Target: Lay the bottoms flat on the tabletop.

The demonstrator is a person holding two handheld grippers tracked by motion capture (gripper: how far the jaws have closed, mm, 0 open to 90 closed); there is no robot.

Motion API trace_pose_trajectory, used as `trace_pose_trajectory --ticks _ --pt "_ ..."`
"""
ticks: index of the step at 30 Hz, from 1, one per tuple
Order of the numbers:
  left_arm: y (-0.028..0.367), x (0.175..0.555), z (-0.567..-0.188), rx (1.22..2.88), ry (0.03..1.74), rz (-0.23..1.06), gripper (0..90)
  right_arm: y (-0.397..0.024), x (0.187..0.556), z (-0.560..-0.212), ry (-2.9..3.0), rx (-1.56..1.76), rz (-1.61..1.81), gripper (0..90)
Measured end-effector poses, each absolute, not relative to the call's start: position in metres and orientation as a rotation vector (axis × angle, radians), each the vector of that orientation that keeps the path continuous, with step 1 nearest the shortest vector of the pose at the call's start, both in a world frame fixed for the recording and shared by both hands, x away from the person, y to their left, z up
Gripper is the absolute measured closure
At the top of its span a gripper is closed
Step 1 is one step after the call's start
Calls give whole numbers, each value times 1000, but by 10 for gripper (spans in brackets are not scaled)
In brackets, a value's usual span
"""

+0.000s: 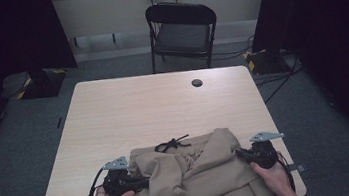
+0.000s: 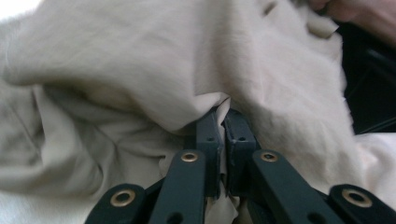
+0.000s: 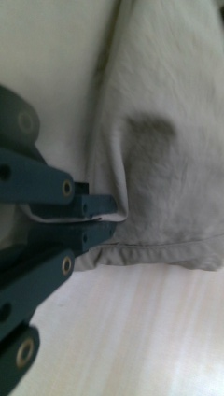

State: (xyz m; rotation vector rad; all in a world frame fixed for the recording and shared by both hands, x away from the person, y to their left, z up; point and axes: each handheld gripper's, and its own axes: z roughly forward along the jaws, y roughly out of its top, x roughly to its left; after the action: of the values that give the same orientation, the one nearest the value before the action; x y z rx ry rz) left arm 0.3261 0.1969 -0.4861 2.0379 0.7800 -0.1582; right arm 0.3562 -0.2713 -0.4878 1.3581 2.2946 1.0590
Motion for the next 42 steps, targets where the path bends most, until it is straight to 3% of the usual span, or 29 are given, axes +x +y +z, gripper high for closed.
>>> trace_pose_trajectory --ticks 5,9,15,20,22,25,27,34,42 --pt "203 330 -470 1987 776 -116 757 -267 362 -469 2244 1326 1121 594" --pt "208 337 -456 1948 777 -74 702 -256 372 -449 2190 1296 1198 485" --pt "220 349 -435 1860 798 -14 651 -228 399 -438 2178 1257 1250 403" --pt "222 371 -431 1766 865 10 640 -211 424 -453 2221 1271 1196 437" --pt "216 384 -439 1780 901 22 635 -209 430 -461 2249 1283 1165 547" --pt "207 399 -455 1802 954 22 689 -213 427 -465 2283 1279 1180 812" --pt "205 405 -464 1799 986 -5 691 -217 419 -461 2283 1258 1198 881" --pt "194 391 -468 1907 915 -18 742 -241 386 -457 2270 1263 1171 888" --pt "193 362 -471 1947 828 -49 750 -256 370 -486 2290 1332 1073 876"
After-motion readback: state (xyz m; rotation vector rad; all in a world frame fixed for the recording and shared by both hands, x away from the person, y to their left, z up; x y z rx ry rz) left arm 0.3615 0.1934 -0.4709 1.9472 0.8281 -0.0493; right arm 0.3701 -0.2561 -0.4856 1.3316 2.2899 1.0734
